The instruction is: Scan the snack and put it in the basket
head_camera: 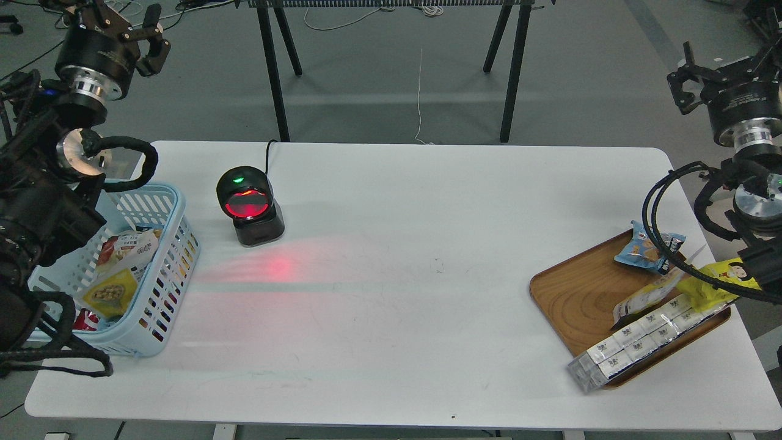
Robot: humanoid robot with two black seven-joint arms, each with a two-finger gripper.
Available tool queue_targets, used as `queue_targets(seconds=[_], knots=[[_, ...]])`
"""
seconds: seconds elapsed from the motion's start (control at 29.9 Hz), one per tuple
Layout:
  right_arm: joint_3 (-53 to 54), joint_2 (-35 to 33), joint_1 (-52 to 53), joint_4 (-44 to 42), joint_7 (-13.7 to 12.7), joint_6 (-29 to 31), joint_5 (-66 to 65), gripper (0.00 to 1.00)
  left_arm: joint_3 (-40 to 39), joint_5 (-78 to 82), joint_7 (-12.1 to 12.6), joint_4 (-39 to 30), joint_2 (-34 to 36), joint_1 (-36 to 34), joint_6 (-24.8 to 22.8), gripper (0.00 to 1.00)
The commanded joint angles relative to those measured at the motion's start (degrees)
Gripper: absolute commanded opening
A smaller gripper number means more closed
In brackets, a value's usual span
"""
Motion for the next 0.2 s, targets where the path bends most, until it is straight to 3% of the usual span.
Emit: queue_targets(seconds=[0.0, 0.17], knots=[[-0.1, 0.2, -0.1, -0.7, 0.1, 0.0, 0.0, 0.99, -0.1, -6.0, 0.8, -0.1, -1.3, 0.5, 0.0, 1.0], [-0.2, 0.2, 0.0, -0.8, 0.1, -0.1, 0.0, 0.99, 0.4, -7.2, 1.2, -0.1, -2.9, 2.2, 0.0, 1.0]])
